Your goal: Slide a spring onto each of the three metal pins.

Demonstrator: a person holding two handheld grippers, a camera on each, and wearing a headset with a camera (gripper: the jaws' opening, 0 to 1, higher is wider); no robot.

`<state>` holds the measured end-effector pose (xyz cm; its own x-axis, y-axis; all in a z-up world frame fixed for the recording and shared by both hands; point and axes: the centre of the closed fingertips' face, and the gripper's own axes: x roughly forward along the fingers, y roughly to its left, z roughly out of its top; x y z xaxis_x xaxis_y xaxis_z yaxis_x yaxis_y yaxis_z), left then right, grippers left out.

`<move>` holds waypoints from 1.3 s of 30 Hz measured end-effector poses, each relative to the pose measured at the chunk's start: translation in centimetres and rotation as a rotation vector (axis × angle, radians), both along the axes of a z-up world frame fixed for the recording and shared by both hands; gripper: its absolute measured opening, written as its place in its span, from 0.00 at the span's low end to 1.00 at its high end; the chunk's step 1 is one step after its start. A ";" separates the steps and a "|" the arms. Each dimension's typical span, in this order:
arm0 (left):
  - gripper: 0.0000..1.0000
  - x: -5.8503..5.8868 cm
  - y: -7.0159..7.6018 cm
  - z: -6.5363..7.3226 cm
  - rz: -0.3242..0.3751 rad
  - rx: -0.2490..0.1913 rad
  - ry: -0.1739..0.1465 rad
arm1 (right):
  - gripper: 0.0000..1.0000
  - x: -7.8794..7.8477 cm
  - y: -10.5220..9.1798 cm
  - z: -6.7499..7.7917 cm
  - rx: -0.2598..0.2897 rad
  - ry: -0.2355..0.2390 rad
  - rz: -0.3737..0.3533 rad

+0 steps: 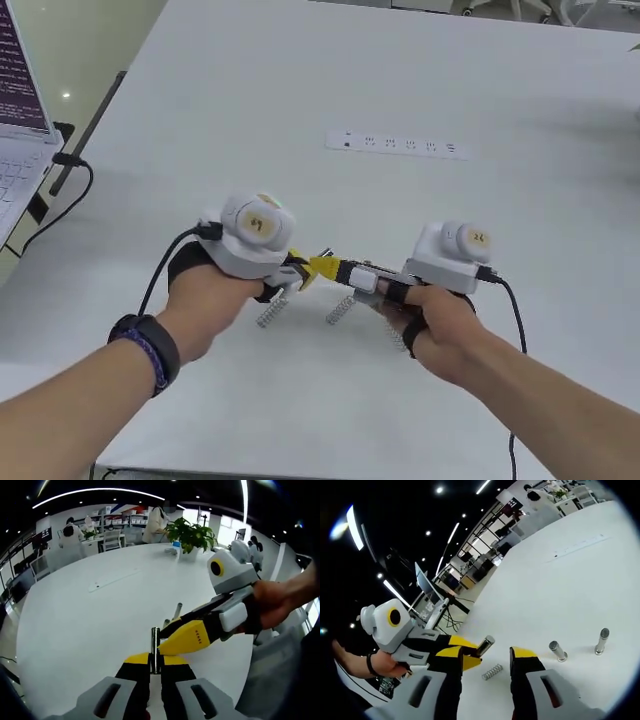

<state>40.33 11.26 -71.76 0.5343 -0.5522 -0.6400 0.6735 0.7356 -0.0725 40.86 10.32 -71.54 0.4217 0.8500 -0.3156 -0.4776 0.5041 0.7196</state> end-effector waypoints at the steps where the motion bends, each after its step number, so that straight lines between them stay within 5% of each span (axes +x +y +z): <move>1: 0.00 -0.1 -0.2 0.2 -0.003 0.000 -0.002 | 0.34 0.1 0.0 0.1 0.003 0.000 -0.007; 16: 0.00 -0.4 -0.8 0.9 -0.035 0.003 -0.026 | 0.12 0.6 0.3 1.0 0.061 0.013 -0.039; 39: 0.00 -0.5 -0.8 1.8 -0.041 -0.011 -0.062 | 0.06 0.3 0.5 3.0 0.090 0.020 -0.027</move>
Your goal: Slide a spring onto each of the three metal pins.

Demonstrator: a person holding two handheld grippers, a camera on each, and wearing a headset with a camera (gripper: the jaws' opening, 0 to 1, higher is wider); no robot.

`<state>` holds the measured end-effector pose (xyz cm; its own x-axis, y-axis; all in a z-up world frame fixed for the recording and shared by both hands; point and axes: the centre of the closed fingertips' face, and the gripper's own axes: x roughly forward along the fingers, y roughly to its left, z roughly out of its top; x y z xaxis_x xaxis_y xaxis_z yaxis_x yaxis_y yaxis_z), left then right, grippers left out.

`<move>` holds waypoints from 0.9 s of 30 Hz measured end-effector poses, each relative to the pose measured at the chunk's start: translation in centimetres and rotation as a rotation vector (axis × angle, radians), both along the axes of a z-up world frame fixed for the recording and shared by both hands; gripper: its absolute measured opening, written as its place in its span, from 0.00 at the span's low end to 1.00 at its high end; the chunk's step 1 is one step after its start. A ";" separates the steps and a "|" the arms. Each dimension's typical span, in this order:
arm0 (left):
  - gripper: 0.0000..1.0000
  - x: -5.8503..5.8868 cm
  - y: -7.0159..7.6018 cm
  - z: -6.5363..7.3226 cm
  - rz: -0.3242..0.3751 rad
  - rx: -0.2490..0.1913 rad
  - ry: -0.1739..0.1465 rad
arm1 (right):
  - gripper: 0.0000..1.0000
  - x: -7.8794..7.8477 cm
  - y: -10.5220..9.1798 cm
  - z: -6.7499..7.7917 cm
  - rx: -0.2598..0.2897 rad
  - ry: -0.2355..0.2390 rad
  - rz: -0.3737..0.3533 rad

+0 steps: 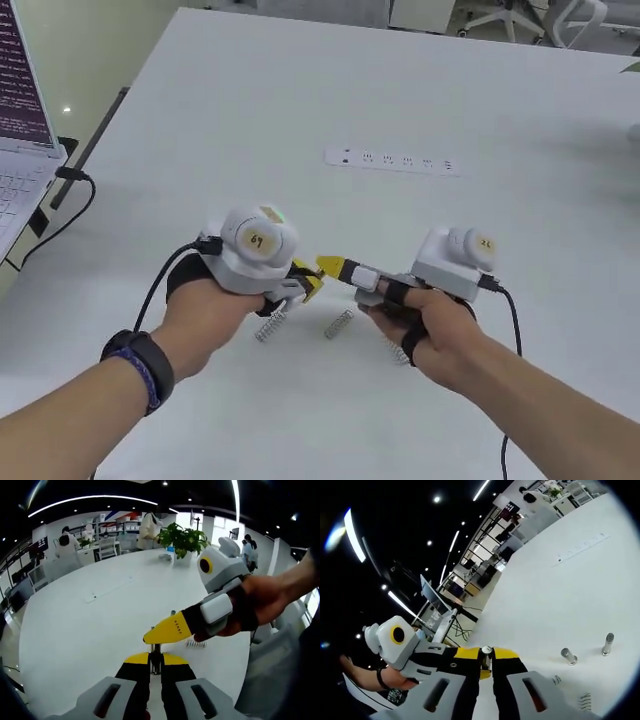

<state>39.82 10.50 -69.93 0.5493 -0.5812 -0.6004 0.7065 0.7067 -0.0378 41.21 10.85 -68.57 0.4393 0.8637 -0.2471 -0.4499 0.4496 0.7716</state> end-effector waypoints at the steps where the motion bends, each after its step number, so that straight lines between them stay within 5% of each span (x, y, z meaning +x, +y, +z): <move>1: 0.00 0.0 0.0 0.0 0.000 -0.001 -0.001 | 0.06 0.0 0.0 0.1 -0.005 -0.003 0.003; 27: 0.00 0.0 -0.1 -0.1 0.030 -0.052 0.002 | 0.05 -0.4 0.4 0.3 -0.156 -0.097 0.057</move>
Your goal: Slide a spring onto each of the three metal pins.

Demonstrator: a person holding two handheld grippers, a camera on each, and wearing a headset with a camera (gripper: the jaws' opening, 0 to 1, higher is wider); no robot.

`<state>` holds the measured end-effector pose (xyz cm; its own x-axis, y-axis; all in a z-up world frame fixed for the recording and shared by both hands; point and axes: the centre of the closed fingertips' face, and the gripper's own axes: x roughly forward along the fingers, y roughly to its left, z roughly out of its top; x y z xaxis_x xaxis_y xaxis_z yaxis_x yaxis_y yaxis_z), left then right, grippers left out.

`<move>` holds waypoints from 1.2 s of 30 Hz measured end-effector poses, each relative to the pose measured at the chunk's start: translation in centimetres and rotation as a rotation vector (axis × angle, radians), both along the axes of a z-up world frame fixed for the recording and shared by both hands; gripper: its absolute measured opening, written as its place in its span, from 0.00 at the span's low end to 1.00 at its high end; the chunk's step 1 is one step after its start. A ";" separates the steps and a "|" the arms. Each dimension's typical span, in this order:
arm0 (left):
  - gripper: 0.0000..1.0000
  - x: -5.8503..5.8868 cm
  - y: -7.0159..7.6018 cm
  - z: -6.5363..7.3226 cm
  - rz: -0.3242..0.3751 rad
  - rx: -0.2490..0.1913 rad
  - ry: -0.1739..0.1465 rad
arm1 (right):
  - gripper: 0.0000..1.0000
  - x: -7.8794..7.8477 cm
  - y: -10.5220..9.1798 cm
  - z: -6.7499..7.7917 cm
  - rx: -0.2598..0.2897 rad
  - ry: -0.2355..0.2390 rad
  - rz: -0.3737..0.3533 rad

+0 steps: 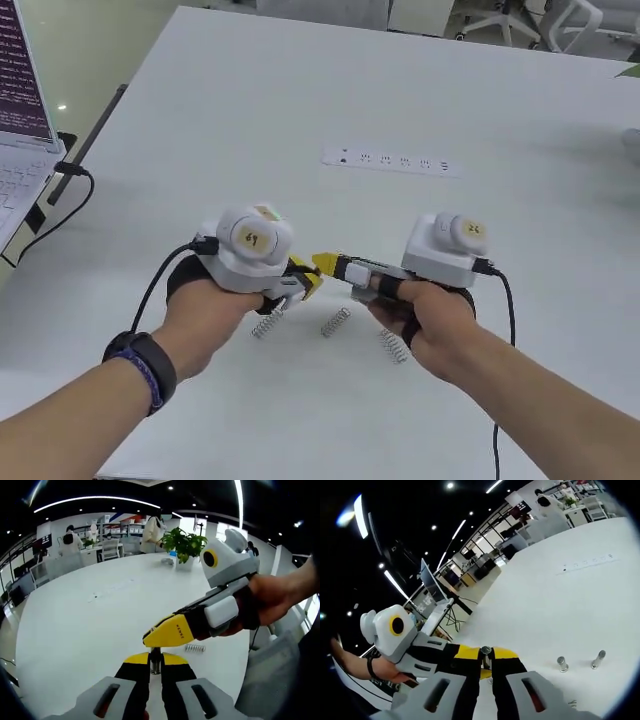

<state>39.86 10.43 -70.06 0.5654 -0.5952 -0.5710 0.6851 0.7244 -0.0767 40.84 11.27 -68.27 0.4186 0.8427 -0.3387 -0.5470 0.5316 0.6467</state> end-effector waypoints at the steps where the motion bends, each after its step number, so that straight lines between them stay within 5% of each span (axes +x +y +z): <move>1: 0.00 0.0 0.0 0.0 0.000 0.000 0.001 | 0.05 -0.1 0.1 0.0 -0.002 -0.001 0.004; 24: 0.00 0.0 1.1 -1.1 0.024 -0.006 0.021 | 0.05 -0.5 1.8 -0.8 -0.186 -0.175 0.117; 36: 0.00 1.0 1.7 -1.9 0.027 -0.010 -0.017 | 0.05 0.4 2.5 -1.6 -0.228 -0.212 0.140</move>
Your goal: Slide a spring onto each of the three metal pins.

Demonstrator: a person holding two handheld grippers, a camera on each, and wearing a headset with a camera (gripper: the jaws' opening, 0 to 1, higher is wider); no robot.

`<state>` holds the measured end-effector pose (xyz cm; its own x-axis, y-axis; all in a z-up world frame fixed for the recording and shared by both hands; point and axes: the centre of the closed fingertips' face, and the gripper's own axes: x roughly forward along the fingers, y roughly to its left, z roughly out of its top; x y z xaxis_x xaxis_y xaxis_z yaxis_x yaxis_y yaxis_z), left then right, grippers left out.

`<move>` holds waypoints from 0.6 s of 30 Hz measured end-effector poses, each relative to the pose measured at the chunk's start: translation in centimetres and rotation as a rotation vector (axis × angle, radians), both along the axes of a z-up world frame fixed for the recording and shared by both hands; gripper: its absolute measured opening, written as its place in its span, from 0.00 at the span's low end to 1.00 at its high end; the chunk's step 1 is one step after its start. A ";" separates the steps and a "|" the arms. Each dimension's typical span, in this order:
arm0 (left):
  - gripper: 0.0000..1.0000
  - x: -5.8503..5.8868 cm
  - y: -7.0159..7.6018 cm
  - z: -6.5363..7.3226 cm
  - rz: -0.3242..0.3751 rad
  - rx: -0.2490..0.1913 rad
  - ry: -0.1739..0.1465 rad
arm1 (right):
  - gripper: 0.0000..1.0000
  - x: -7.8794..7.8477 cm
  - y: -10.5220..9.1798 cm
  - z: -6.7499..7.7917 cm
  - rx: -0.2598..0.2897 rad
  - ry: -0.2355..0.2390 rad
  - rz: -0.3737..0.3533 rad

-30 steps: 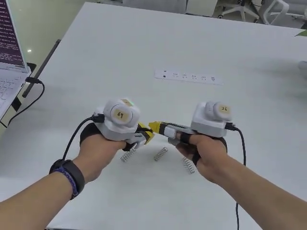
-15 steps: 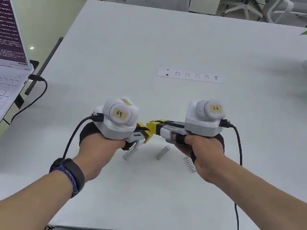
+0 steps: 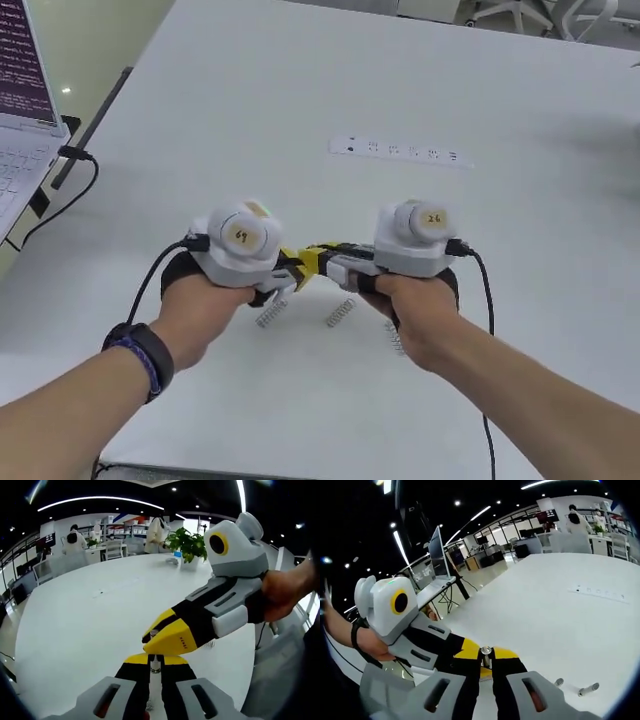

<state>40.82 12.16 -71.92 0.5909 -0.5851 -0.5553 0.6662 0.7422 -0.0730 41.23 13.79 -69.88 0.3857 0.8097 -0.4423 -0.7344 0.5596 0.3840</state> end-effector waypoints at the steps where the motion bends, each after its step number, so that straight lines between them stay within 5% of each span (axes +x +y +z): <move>1: 0.00 0.2 0.1 -0.1 0.000 0.000 -0.006 | 0.05 0.1 0.1 -0.1 -0.004 -0.003 0.000; 18: 0.00 1.5 1.1 -2.4 0.015 0.004 -0.033 | 0.06 1.5 1.4 -2.7 -0.070 -0.034 0.039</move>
<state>42.30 13.29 -74.34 0.6175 -0.5742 -0.5375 0.6572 0.7522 -0.0486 42.71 15.21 -72.62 0.3705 0.7919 -0.4854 -0.7680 0.5551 0.3195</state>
